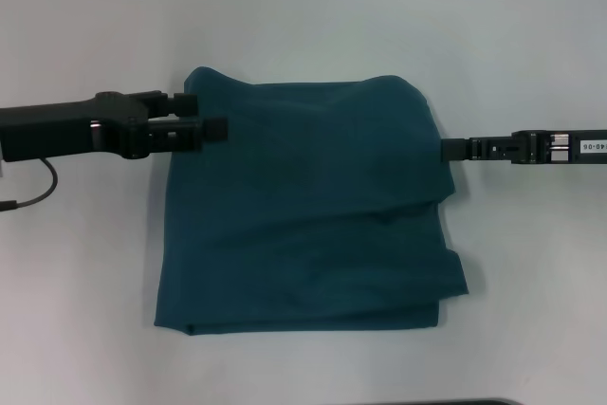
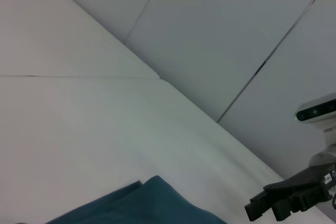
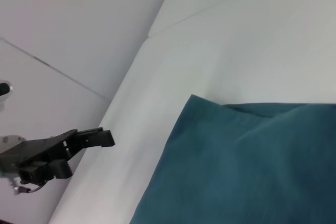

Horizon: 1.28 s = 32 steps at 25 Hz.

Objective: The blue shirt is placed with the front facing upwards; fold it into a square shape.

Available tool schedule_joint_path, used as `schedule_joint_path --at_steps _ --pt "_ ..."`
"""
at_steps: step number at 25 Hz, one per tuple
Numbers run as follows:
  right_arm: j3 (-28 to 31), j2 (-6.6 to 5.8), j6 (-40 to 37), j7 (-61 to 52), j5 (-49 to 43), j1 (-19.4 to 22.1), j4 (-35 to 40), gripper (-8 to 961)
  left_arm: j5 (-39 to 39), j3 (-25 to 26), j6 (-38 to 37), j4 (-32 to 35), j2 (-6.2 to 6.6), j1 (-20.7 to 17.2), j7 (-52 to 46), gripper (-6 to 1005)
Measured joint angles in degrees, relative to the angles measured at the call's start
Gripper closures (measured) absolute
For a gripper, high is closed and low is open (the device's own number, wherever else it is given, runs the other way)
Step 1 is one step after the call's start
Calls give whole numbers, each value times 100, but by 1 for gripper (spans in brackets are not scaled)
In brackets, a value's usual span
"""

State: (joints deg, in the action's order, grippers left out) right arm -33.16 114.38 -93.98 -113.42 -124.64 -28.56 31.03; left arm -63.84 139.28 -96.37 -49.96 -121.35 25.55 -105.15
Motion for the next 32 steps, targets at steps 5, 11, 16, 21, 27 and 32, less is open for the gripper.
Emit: schedule_joint_path --at_steps 5,11,16,21,27,32 --pt "-19 -49 -198 -8 -15 37 0 449 4 18 -178 45 39 -9 8 157" --pt "25 -156 -246 -10 -5 135 0 448 4 30 -334 50 88 -51 22 156" --pt "105 -238 -263 -24 6 150 0 447 -19 27 -413 54 96 -43 57 156" --pt "-54 -225 -356 -141 -60 129 -45 447 -1 -24 -170 64 31 53 117 156" --pt "-102 -87 -549 -180 -503 264 -66 447 6 -69 276 352 -2 355 176 156" --pt "-106 -3 -595 -179 -706 396 -112 447 13 -154 705 652 -24 560 170 155"
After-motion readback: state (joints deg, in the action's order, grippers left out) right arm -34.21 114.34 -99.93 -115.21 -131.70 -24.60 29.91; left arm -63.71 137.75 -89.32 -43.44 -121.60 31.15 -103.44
